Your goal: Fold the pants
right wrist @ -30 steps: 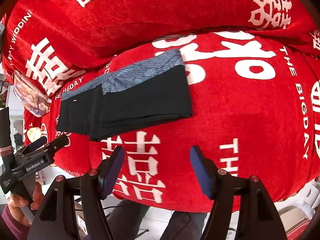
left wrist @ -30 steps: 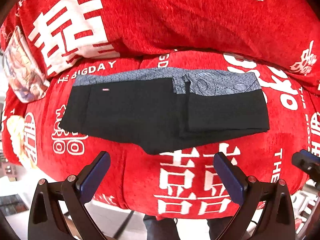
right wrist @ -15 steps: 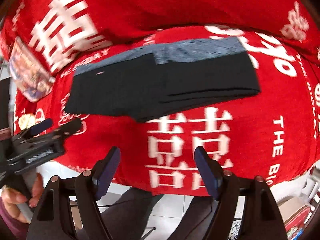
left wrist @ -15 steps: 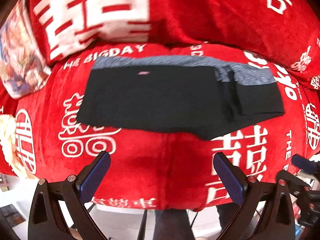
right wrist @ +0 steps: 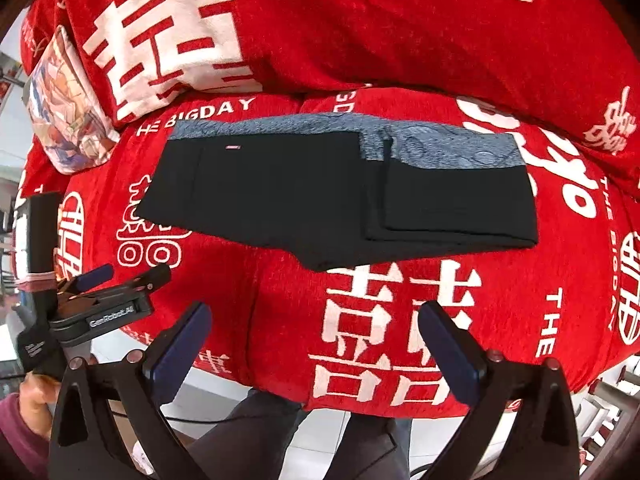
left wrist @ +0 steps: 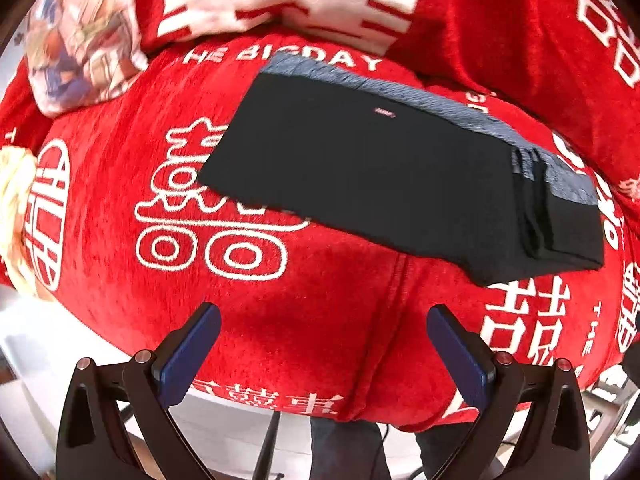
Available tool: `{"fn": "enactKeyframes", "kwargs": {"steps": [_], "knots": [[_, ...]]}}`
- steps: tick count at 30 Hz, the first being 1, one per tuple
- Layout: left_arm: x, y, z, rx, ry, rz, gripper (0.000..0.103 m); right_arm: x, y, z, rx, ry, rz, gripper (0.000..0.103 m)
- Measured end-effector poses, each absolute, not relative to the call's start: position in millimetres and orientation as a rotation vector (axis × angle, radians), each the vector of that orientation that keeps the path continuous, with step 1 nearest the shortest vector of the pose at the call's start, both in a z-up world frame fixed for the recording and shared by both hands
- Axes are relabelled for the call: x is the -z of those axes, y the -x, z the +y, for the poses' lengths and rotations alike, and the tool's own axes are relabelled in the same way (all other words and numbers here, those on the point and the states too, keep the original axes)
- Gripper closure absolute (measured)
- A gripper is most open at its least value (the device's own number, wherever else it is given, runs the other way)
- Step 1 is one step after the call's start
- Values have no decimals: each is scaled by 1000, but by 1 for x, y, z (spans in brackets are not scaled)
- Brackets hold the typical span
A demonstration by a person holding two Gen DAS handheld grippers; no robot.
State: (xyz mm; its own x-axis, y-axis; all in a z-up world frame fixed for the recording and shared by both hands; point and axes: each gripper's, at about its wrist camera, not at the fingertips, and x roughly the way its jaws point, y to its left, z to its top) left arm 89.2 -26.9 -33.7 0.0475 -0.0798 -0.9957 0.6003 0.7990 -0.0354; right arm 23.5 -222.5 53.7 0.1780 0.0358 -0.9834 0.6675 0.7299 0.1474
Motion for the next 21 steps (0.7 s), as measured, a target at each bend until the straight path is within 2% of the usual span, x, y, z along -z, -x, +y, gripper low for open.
{"fn": "enactKeyframes", "kwargs": {"steps": [13,21], "knots": [[64,-125,-13,522,-165,1509,0,3,-8,-230,534,-687,1492,0],[86,-142,-34,603,-93,1510,0,34,-3,-230,501,-676,1518,0]]}}
